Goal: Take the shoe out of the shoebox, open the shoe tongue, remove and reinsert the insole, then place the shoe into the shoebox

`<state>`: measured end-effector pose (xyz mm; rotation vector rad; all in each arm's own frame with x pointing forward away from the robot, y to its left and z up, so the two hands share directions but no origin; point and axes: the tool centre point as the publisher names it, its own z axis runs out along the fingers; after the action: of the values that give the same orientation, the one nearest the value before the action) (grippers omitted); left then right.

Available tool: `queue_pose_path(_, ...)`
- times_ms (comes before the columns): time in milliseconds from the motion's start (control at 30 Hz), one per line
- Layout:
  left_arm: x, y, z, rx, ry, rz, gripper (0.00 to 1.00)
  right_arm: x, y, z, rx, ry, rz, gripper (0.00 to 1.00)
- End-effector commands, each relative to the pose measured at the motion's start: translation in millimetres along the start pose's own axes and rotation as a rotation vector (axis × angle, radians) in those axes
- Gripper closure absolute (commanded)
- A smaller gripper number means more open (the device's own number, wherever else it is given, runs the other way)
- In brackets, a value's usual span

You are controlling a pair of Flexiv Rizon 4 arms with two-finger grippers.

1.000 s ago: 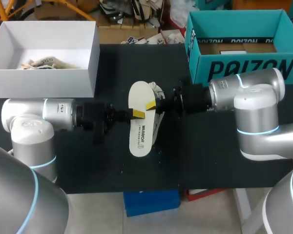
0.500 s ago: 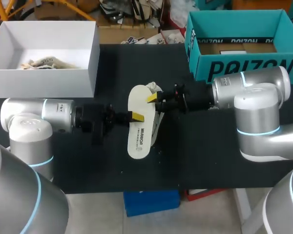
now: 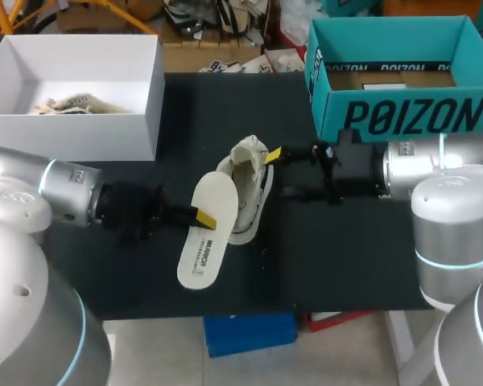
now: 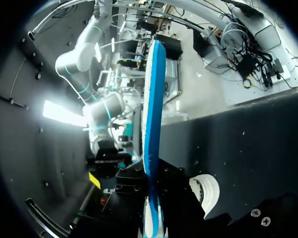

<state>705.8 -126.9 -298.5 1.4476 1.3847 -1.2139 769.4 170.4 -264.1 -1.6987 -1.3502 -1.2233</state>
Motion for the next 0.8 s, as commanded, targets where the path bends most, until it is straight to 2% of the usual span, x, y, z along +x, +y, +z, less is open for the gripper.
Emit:
queue_pose_path(33,-0.7,-24.7,-16.1,0.024,0.080,-0.029,1.00,-0.7,-17.1,-30.9,-0.078,-0.028,0.012,0.00)
queue_pose_path(433,16.4,-61.8,-17.0,0.095,0.137,-0.117,1.00,-3.0,-42.5,-68.1,-0.132,-0.088,0.030,0.00)
queue_pose_path(567,21.6,-61.6,-16.1,0.116,0.158,-0.136,1.00,-2.4,-43.9,-69.5,-0.131,-0.088,0.031,0.00)
queue_pose_path(800,20.6,-44.7,-14.8,0.252,0.261,-0.144,1.00,-2.4,-43.9,-69.5,-0.131,-0.088,0.031,0.00)
